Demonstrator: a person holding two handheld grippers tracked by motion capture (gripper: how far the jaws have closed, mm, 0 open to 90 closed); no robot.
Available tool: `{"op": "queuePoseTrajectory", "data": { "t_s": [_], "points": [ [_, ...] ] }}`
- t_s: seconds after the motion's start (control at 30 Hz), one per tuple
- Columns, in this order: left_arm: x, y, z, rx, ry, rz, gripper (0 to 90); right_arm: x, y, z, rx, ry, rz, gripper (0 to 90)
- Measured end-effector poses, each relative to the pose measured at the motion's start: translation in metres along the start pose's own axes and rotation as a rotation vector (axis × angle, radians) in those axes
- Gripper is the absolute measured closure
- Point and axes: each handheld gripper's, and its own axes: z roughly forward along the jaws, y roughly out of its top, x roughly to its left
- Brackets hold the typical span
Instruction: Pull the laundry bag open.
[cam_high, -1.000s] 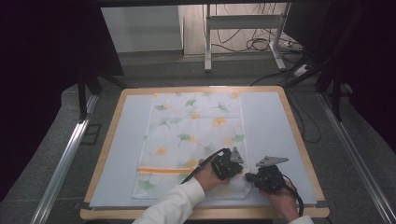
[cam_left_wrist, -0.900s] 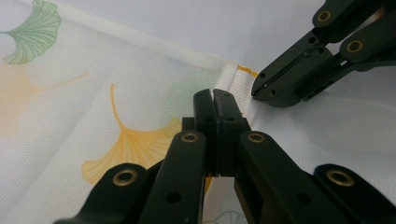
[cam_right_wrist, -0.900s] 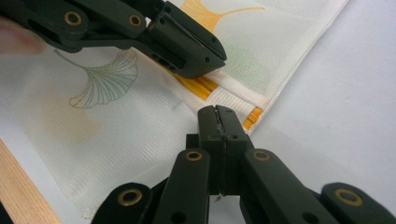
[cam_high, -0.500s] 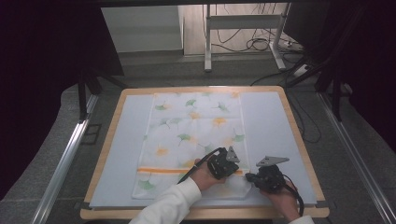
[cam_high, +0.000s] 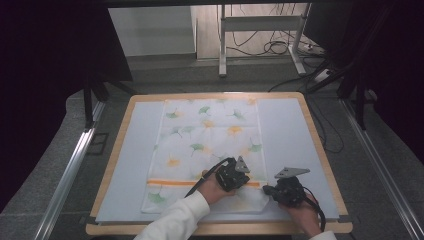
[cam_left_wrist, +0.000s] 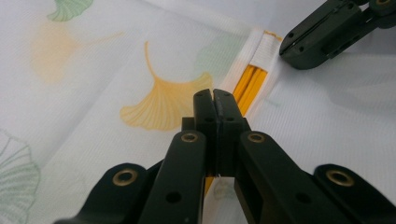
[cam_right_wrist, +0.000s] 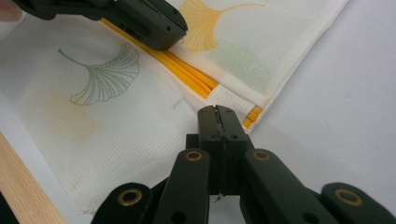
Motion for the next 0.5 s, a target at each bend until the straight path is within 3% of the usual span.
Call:
{"op": "queuePoseTrajectory", "data": {
  "t_s": [0.5],
  "points": [
    [0.0042, -0.0095, -0.0082, 0.003, 0.009, -0.022, 90.0, -0.0007, -0.0002, -0.0001, 0.0, 0.003, 0.0, 89.5]
  ]
}}
